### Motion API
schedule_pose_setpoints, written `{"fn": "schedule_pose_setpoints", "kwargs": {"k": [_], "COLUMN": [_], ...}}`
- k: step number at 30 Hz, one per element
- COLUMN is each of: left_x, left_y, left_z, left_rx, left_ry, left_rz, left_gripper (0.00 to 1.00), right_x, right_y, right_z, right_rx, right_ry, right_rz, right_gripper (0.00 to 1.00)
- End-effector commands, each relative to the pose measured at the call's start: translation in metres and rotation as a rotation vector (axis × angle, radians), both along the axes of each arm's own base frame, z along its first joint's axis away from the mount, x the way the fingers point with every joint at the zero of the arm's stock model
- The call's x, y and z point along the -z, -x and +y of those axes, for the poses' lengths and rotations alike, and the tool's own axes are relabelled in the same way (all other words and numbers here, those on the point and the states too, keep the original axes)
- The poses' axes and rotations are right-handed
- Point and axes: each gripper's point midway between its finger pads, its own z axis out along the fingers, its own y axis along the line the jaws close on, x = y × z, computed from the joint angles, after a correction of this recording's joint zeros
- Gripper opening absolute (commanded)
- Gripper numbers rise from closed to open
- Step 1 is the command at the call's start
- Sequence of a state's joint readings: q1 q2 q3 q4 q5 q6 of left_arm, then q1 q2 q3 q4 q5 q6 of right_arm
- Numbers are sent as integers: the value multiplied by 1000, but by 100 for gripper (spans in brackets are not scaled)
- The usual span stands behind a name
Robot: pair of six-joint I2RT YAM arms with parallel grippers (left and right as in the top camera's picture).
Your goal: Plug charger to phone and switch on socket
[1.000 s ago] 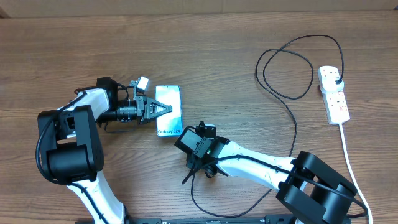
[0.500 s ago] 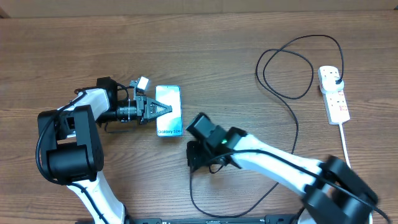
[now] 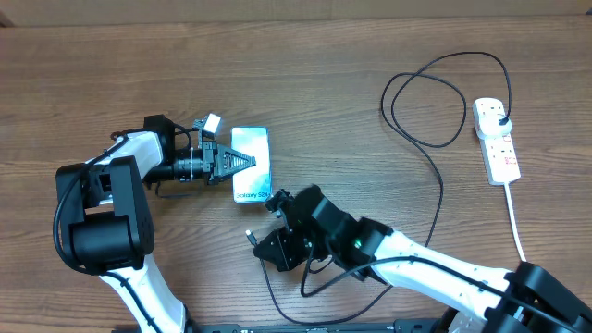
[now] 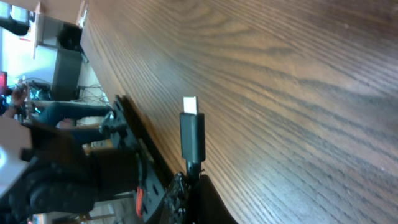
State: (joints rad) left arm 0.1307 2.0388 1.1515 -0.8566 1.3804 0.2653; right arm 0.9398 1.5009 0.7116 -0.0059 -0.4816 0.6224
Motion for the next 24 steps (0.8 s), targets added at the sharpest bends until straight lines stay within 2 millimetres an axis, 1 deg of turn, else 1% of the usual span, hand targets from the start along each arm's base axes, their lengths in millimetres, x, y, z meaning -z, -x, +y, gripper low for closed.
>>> {"fn": "schedule_pose_setpoints", "kwargs": {"k": [1, 2, 5, 13, 17, 24], "left_x": [-13, -13, -13, -13, -13, -13], "left_y": [-1, -1, -1, -1, -1, -1], "left_z": [-4, -4, -4, -4, -4, -4], "left_rx": [-6, -6, -6, -7, -11, -11], "left_ry": [82, 82, 82, 85, 88, 88], "left_rz": [-16, -16, -16, -15, 20, 20], "left_gripper": [4, 4, 4, 4, 4, 5], "right_x": [19, 21, 16, 14, 8, -1], "right_y": [-14, -17, -18, -20, -22, -26], "right_z": [-12, -14, -12, -11, -8, -4], "right_rx": [146, 177, 184, 186, 185, 165], "right_ry": [0, -21, -82, -92, -116, -150], "right_rz": [-10, -23, -47, -60, -74, -138], "right_gripper": [4, 4, 4, 4, 4, 4]}}
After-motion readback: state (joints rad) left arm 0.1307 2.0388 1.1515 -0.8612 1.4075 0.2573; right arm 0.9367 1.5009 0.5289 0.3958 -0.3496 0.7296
